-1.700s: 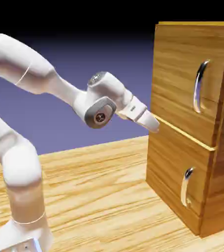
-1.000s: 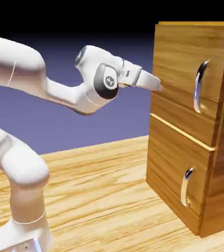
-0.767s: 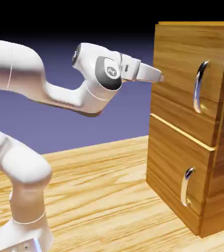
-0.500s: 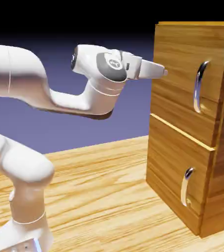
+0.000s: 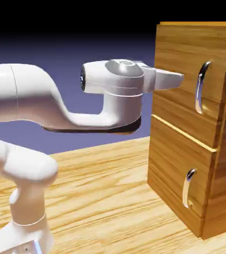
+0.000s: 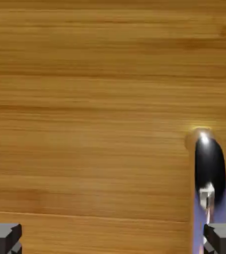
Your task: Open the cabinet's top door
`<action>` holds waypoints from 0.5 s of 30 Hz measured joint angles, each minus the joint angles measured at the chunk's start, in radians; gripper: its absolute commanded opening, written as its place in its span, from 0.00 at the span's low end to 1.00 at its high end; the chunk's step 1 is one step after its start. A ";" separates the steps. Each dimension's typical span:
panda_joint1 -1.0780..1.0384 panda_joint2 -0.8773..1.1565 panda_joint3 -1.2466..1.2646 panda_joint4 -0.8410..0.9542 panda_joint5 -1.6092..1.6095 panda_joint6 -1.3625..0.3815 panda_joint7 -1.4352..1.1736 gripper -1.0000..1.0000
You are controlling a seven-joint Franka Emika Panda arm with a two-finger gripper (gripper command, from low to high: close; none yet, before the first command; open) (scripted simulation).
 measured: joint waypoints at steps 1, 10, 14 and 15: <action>0.014 -0.007 -0.017 0.009 -0.043 0.001 0.031 0.50; 0.144 -0.046 -0.154 0.094 -0.344 -0.003 0.240 0.50; 0.284 -0.009 -0.227 0.185 -0.359 -0.037 0.242 0.00; 0.284 -0.009 -0.227 0.185 -0.359 -0.037 0.242 0.00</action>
